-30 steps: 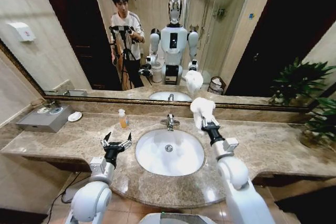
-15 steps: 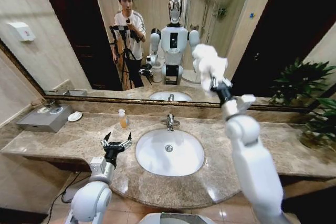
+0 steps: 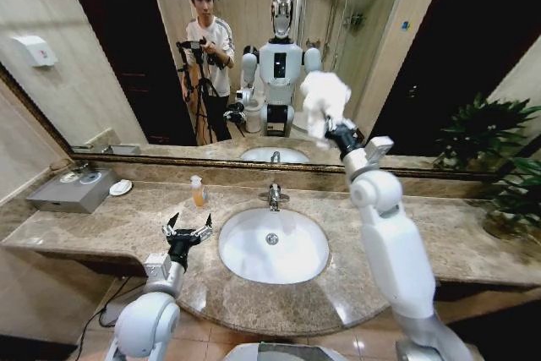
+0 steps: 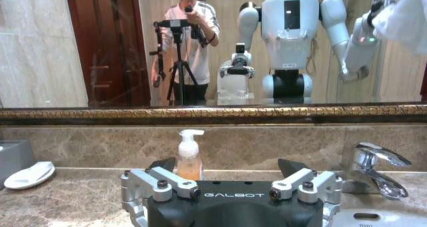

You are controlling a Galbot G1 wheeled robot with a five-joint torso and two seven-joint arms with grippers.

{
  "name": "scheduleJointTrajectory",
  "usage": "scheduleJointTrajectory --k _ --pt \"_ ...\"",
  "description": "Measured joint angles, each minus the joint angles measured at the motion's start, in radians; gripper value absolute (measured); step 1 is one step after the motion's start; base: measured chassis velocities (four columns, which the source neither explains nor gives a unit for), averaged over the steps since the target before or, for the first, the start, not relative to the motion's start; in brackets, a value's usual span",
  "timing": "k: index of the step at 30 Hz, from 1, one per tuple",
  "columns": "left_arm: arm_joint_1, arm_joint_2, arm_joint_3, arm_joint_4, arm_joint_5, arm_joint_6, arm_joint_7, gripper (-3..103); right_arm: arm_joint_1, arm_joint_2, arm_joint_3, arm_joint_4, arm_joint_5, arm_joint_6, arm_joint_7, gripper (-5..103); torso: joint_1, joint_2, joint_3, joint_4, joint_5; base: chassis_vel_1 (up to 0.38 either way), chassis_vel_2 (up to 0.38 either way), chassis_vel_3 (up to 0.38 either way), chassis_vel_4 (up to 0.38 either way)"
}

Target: Pick up the towel from the sink counter and wipe the mirror surface.

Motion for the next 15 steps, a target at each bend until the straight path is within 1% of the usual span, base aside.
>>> scheduleJointTrajectory --k 3,6,8,10,15 --pt "0.0 0.0 0.0 0.0 0.0 0.0 0.0 100 -0.006 -0.001 0.003 0.0 0.001 -0.001 0.002 10 0.0 0.0 0.0 -0.0002 0.0 0.0 0.0 0.0 0.0" --pt "0.0 0.0 0.0 0.0 0.0 0.0 0.0 100 0.027 -0.007 0.002 0.01 0.014 -0.01 0.018 10 0.0 0.0 0.0 -0.0001 0.0 0.0 0.0 0.0 0.0" --pt "0.0 0.0 0.0 0.0 0.0 0.0 0.0 100 0.061 -0.017 -0.002 0.018 0.026 -0.017 0.031 10 0.0 0.0 0.0 0.0 -0.0002 0.0 0.0 0.0 0.0" --pt "0.0 0.0 0.0 0.0 0.0 0.0 0.0 100 0.127 -0.041 -0.01 0.027 0.032 -0.023 0.039 10 0.0 0.0 0.0 0.0003 -0.0002 0.0 0.0 0.0 0.0" --pt "0.0 0.0 0.0 0.0 0.0 0.0 0.0 100 0.184 -0.058 -0.008 0.045 0.038 -0.038 0.051 10 0.0 0.0 0.0 0.0002 -0.0003 0.0 0.0 0.0 0.0"
